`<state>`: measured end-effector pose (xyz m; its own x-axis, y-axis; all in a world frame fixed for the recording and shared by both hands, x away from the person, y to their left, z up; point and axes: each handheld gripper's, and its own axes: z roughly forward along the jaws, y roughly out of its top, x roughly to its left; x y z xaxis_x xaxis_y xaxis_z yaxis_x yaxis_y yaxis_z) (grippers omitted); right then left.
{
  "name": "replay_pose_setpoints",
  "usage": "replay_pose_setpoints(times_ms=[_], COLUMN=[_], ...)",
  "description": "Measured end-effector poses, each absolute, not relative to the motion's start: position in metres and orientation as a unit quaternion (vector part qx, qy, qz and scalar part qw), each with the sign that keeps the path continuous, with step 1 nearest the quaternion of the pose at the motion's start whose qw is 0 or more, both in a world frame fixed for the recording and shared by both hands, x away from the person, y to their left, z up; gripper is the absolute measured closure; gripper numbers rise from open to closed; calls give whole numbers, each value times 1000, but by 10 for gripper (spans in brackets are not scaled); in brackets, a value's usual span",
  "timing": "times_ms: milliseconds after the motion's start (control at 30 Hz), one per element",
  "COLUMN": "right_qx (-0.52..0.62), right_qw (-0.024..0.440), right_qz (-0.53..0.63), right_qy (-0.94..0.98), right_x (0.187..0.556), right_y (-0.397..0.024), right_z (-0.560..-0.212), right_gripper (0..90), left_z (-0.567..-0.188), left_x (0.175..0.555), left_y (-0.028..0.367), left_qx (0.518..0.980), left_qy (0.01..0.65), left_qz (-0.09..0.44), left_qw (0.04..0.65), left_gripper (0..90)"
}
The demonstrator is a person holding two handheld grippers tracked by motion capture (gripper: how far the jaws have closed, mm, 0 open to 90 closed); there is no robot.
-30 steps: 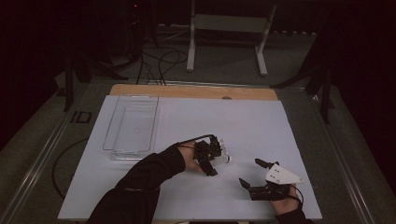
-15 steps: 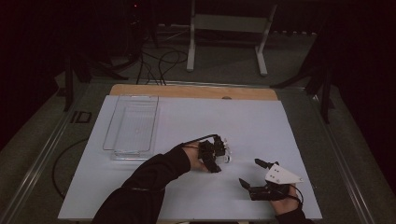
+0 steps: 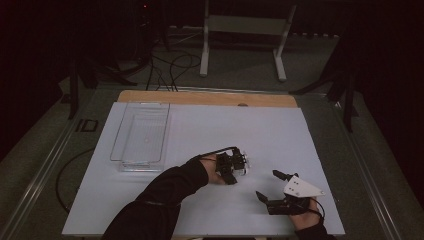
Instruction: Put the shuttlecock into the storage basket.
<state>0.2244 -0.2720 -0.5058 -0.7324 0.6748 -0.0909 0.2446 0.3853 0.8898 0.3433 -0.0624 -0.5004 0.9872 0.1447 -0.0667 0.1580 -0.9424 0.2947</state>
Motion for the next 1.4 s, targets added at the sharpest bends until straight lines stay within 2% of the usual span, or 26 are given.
replay_pose_setpoints(times_ms=[133, 367, 1300, 1400], right_qx=[287, 287, 286, 290], right_qw=[226, 226, 241, 231], right_qz=[474, 473, 474, 474], right_qy=[801, 802, 797, 798], right_x=[224, 225, 224, 224], right_y=[-272, -272, -273, -274], right_z=[-506, -506, -504, -504], right_gripper=[100, 101, 101, 102], left_z=[-500, -498, -479, -475], left_x=[344, 347, 343, 342], left_y=[-63, -62, -55, -54], left_qx=[985, 985, 987, 987], left_qy=[85, 87, 68, 67], left_qz=[-22, -12, -18, -19], left_qw=[149, 146, 146, 143], left_gripper=[745, 898, 900, 900])
